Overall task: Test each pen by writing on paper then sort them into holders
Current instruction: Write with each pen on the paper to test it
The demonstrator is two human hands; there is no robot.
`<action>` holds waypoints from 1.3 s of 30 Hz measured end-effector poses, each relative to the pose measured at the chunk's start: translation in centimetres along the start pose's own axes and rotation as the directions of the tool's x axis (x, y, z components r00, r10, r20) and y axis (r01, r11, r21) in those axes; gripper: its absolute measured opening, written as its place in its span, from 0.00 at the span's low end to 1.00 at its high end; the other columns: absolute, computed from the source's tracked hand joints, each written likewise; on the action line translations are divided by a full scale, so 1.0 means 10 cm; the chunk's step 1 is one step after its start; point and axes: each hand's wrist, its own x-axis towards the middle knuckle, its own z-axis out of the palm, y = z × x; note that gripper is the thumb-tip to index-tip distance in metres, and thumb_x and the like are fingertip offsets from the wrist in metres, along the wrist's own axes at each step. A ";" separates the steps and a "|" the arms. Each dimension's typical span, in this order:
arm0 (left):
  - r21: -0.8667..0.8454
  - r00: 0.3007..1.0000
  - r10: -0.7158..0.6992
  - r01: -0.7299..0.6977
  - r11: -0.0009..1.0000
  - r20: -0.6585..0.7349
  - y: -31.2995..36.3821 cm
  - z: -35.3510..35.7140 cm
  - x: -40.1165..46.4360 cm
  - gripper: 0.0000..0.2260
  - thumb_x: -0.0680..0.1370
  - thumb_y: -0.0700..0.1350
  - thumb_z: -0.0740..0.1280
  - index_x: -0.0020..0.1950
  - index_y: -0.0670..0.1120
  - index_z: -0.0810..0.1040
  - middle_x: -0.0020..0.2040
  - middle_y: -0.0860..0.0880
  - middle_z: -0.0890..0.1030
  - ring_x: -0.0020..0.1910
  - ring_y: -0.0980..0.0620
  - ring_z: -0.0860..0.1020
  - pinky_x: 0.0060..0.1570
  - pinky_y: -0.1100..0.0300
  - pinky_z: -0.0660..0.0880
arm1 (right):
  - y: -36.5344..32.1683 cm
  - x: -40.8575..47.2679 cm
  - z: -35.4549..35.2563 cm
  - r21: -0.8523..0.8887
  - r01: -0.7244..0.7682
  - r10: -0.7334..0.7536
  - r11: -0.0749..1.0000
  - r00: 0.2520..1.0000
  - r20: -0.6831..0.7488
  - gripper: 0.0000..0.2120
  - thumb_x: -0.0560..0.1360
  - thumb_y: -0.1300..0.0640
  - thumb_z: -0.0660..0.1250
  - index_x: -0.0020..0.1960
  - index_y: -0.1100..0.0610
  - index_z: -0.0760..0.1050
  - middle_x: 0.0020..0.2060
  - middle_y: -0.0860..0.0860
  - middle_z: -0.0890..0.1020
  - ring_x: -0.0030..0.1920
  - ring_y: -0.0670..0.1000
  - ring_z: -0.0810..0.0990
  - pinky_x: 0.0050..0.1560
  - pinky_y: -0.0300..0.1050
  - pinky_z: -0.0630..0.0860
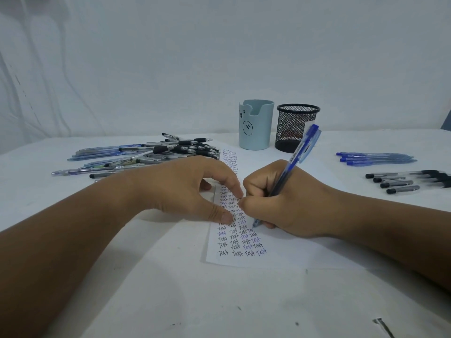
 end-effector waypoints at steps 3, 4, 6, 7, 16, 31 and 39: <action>0.005 1.000 -0.010 0.010 1.000 0.000 -0.02 0.00 0.01 0.22 0.64 0.65 0.76 0.56 0.65 0.81 0.63 0.64 0.77 0.65 0.64 0.74 0.66 0.60 0.70 | 0.00 0.00 -0.01 -0.003 0.004 -0.004 1.000 1.000 0.014 0.18 0.75 0.71 0.66 0.30 0.68 0.62 0.25 0.64 0.66 0.24 0.47 0.66 0.28 0.36 0.66; 0.007 1.000 -0.017 0.017 1.000 -0.001 -0.02 0.00 0.01 0.23 0.62 0.67 0.75 0.56 0.65 0.81 0.63 0.65 0.77 0.65 0.64 0.73 0.67 0.59 0.70 | 0.00 0.00 -0.01 0.002 -0.005 0.005 1.000 1.000 0.022 0.18 0.75 0.71 0.66 0.30 0.68 0.62 0.25 0.65 0.66 0.24 0.47 0.67 0.28 0.35 0.67; 0.005 1.000 -0.021 0.021 1.000 -0.004 -0.03 0.00 0.01 0.23 0.61 0.68 0.74 0.55 0.66 0.81 0.63 0.65 0.76 0.66 0.64 0.73 0.68 0.58 0.70 | 0.01 0.00 -0.02 0.018 -0.023 0.023 1.000 1.000 0.019 0.18 0.75 0.71 0.66 0.30 0.67 0.62 0.25 0.65 0.67 0.23 0.46 0.69 0.28 0.36 0.68; 0.002 1.000 -0.018 0.018 1.000 -0.006 -0.02 0.00 0.01 0.22 0.61 0.68 0.74 0.54 0.66 0.81 0.63 0.65 0.77 0.65 0.64 0.74 0.68 0.58 0.70 | 0.02 0.00 -0.02 0.023 -0.026 0.026 0.999 1.000 0.015 0.18 0.75 0.70 0.66 0.30 0.67 0.63 0.25 0.65 0.68 0.23 0.46 0.69 0.28 0.36 0.69; -0.010 1.000 -0.027 0.027 1.000 -0.010 0.03 0.00 -0.01 0.18 0.68 0.57 0.79 0.56 0.63 0.82 0.62 0.64 0.78 0.65 0.64 0.74 0.64 0.62 0.69 | 0.03 0.02 0.01 0.045 -0.004 0.005 0.999 1.000 -0.011 0.20 0.75 0.69 0.67 0.28 0.62 0.63 0.24 0.60 0.66 0.26 0.51 0.68 0.30 0.42 0.68; 0.001 1.000 -0.019 0.019 1.000 -0.013 0.01 0.00 -0.01 0.16 0.70 0.57 0.78 0.56 0.64 0.82 0.63 0.68 0.76 0.66 0.67 0.72 0.67 0.61 0.68 | 0.12 0.17 -0.36 0.229 0.000 0.090 0.973 0.919 -0.383 0.15 0.81 0.44 0.60 0.59 0.53 0.73 0.24 0.52 0.74 0.21 0.53 0.70 0.23 0.42 0.69; -0.032 0.999 -0.024 0.023 0.999 -0.025 0.00 0.01 -0.01 0.14 0.69 0.58 0.77 0.54 0.64 0.82 0.62 0.68 0.77 0.66 0.67 0.72 0.65 0.63 0.68 | 0.25 0.19 -0.38 -0.187 -0.042 -0.035 0.981 0.920 -0.391 0.11 0.84 0.56 0.59 0.49 0.50 0.80 0.33 0.46 0.74 0.29 0.41 0.70 0.32 0.32 0.66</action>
